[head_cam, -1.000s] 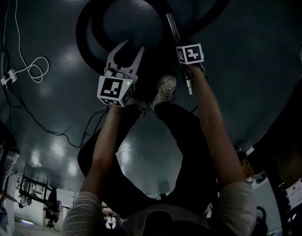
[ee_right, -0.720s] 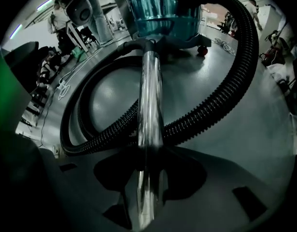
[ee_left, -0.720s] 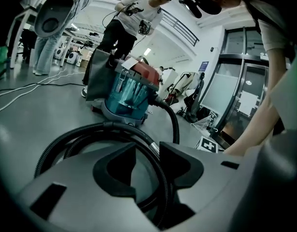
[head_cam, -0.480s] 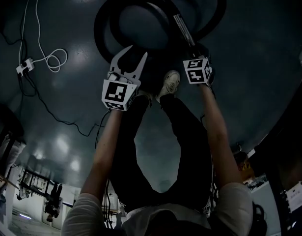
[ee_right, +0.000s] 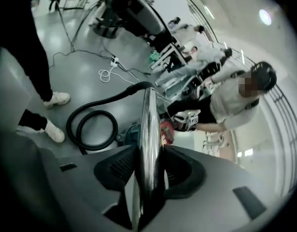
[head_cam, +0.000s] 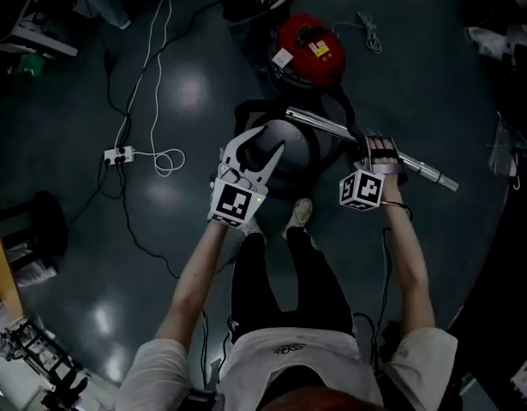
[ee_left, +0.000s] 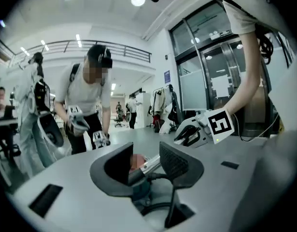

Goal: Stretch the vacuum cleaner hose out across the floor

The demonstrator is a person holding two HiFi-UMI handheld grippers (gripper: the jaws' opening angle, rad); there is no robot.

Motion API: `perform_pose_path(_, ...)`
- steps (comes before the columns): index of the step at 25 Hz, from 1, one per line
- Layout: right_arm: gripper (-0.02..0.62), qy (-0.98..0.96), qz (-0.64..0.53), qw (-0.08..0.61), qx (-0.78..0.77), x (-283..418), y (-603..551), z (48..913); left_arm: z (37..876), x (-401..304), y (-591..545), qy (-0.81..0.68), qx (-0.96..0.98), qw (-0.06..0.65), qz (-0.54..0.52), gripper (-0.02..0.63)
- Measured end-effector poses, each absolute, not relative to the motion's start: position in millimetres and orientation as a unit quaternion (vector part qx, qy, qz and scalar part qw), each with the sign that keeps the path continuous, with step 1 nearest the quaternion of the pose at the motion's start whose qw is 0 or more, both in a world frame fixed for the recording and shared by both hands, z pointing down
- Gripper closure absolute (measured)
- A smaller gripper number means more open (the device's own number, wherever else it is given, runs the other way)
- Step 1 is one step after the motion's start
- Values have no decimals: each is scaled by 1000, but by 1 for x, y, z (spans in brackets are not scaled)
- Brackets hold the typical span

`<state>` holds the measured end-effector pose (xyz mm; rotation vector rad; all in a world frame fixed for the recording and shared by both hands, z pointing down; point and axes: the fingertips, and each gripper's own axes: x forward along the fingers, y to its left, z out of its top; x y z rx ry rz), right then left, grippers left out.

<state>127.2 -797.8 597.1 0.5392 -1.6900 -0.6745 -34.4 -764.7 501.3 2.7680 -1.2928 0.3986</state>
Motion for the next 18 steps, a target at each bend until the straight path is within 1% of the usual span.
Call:
perform_pose_path(2,411,-704,-374,570,199,105,-796,515,423,-52,-764,-419,901,-17,108,451)
perform_pose_path(3,410,-692,-410,567,180,95,-785,476,388,-57,-756,-410,907,-28,92,451)
perform_pose_path(6,410,-656,-489,559,135,68,-736,382,297,-65,-707,-352,935,-15,35,446)
perform_pose_path(8,410,-632,-529,554,117,51,-704,331,259,-67,-667,-311,950,-16,27,384)
perform_pose_path(10,410,-609,-562,551,104,32,-669,285,244,-67,-623,-273,960,-33,54,327)
perform_pose_path(11,410,-596,-579,548,99,20,-651,264,242,-67,-602,-257,963,-45,73,316)
perform_pose_path(14,410,-566,-631,525,83,-24,-596,210,241,-78,-555,-242,958,-89,121,314)
perform_pose_path(18,410,-531,-692,487,51,-67,-519,167,227,-95,-512,-257,949,-124,137,314)
